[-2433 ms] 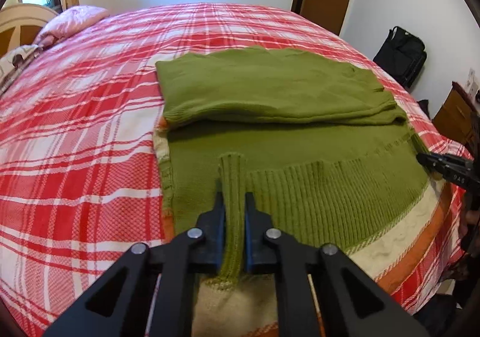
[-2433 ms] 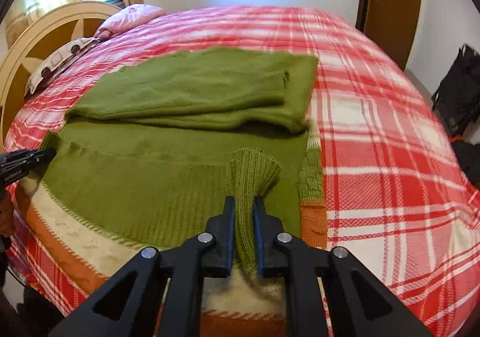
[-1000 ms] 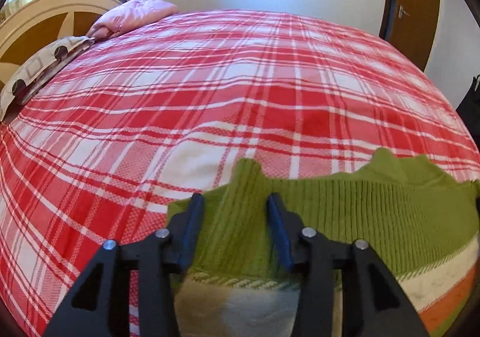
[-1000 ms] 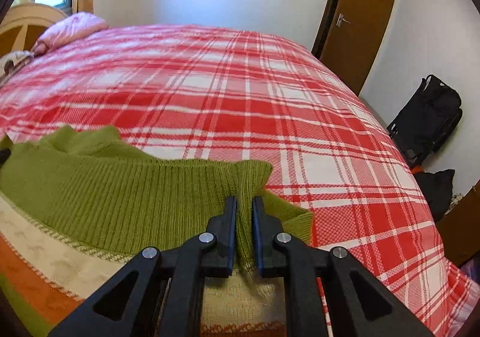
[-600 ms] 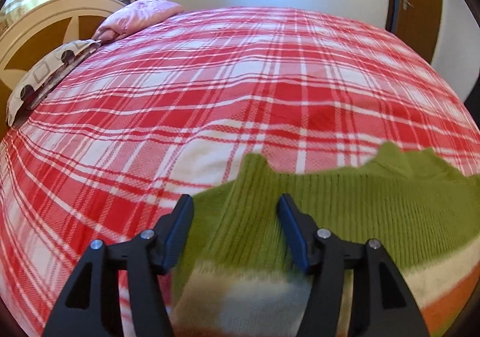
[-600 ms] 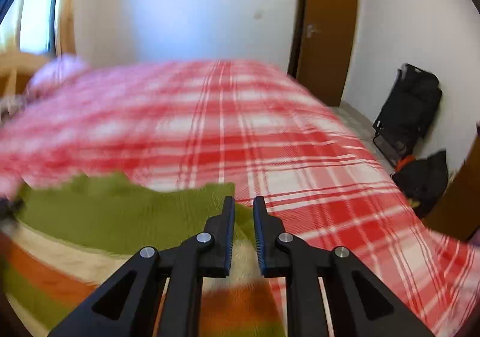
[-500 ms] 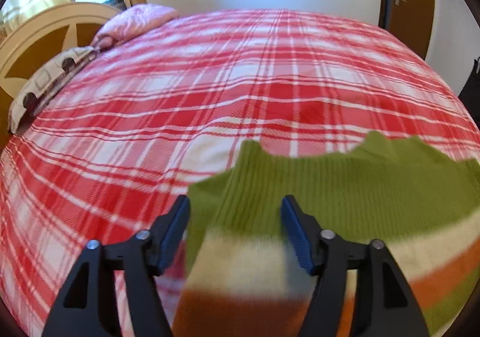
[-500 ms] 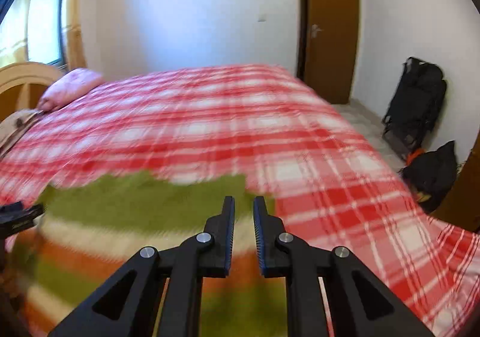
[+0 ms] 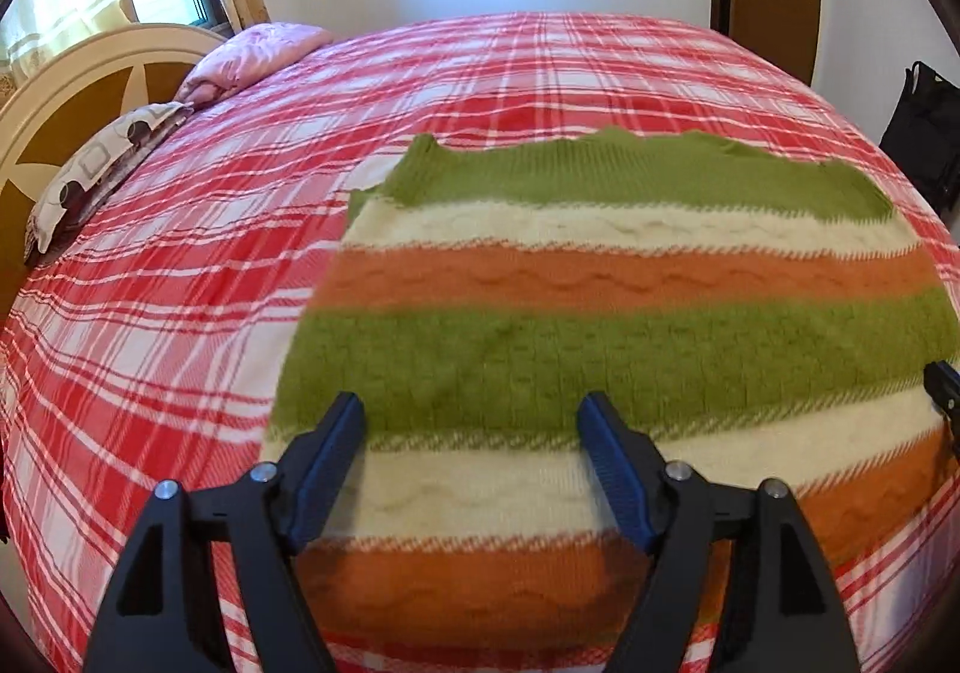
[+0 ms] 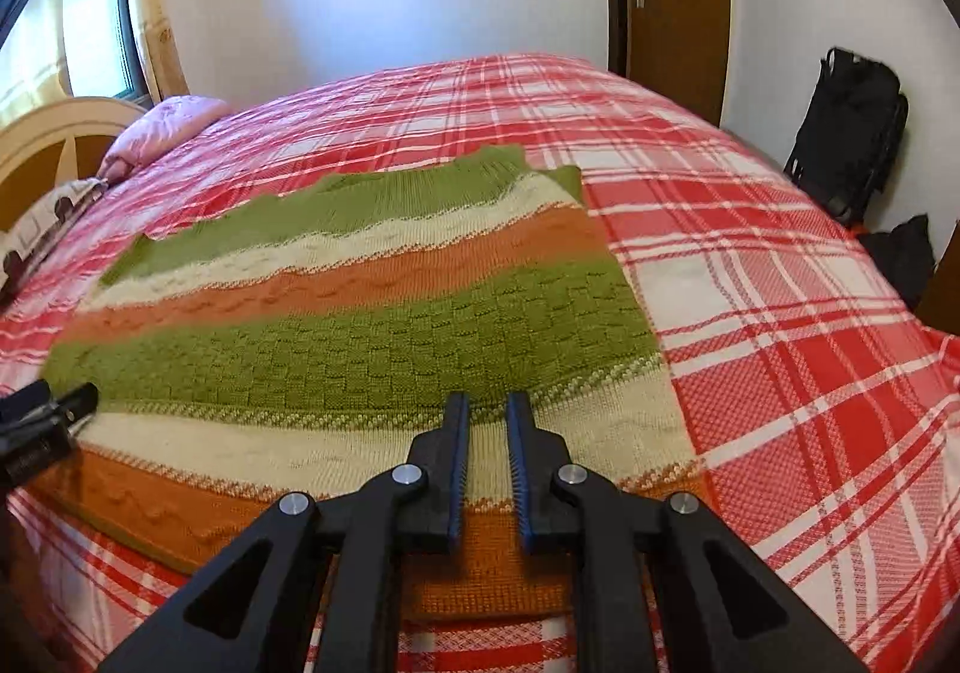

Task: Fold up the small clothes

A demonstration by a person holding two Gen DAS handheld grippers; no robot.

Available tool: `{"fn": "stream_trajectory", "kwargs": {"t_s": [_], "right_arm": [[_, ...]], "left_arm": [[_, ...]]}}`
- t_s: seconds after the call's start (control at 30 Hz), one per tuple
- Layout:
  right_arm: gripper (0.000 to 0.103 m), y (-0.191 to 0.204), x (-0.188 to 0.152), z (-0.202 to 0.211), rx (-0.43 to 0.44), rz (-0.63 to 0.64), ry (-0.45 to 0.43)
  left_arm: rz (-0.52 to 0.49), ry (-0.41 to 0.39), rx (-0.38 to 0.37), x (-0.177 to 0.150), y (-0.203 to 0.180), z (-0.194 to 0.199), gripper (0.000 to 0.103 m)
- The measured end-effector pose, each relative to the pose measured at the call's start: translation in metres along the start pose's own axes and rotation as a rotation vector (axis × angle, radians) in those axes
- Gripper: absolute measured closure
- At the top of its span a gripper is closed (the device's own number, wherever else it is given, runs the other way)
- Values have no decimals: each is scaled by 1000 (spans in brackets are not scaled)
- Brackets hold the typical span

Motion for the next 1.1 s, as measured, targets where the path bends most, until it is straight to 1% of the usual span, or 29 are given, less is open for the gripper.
{"fn": "stream_trajectory", "kwargs": {"t_s": [0.03, 0.07, 0.1, 0.17, 0.2, 0.23, 0.3, 0.37, 0.53, 0.57, 0.63, 0.73, 0.77, 0.83, 0.87, 0.9, 0.93, 1.0, 1.03, 1.1], "right_arm": [[89, -1, 0, -1, 7, -5, -4], [89, -2, -1, -1, 13, -10, -11], [89, -2, -2, -1, 17, -14, -15], [89, -3, -2, -1, 27, -22, -24], [88, -3, -3, -1, 33, -27, -27], [88, -4, -2, -1, 38, -32, -28], [88, -4, -3, 1, 42, -37, -29], [87, -2, -2, 2, 28, -28, -28], [83, 13, -3, 3, -86, 83, -18], [83, 13, -3, 3, -95, 91, -17], [82, 13, -3, 4, -97, 92, -17], [79, 8, -3, 5, -65, 63, -8], [74, 7, -3, 5, -51, 53, -4], [50, 9, -3, 4, -14, 45, 2], [20, 14, -3, 4, 17, 52, 11], [2, 22, -5, 2, 66, 74, 33], [1, 30, -7, 0, 70, 105, 57], [1, 38, -10, -1, 17, 166, 72], [1, 38, -10, -1, 12, 165, 72], [1, 34, -10, -2, 23, 119, 86]], "left_arm": [[1, -20, 6, 0, 0, 1, 23], [-1, -35, 25, -1, 2, 1, 17], [-2, -51, 49, 0, 3, -1, 14], [13, -60, 72, -1, 7, -4, 1], [29, -55, 73, -2, 10, -5, 0], [53, -48, 58, -2, 12, -7, 0], [68, -46, 41, -4, 14, -9, 0], [76, -51, 37, -5, 14, -9, 0], [73, -63, 52, -9, 11, -7, 0], [75, -63, 50, -9, 11, -7, 0], [83, -61, 40, -10, 12, -7, 0], [92, -58, 28, -10, 13, -7, 0], [93, -58, 26, -10, 13, -7, 0], [95, -56, 22, -10, 13, -8, 0], [96, -56, 21, -10, 14, -8, 0], [96, -56, 19, -10, 14, -8, 0], [97, -56, 18, -11, 13, -8, 0], [96, -56, 20, -11, 14, -8, 0], [97, -56, 19, -11, 14, -8, 0], [98, -55, 18, -11, 13, -8, 0]]}}
Point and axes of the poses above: each gripper's, at about its wrist camera, not at the fingertips, and z roughly against the way its jaws point, y to its left, x to its top, the point moved 7 cm from there along -z, roughly the way its jaws point, and after that the axes turned 3 degrees about z, right-handed, at the moved point
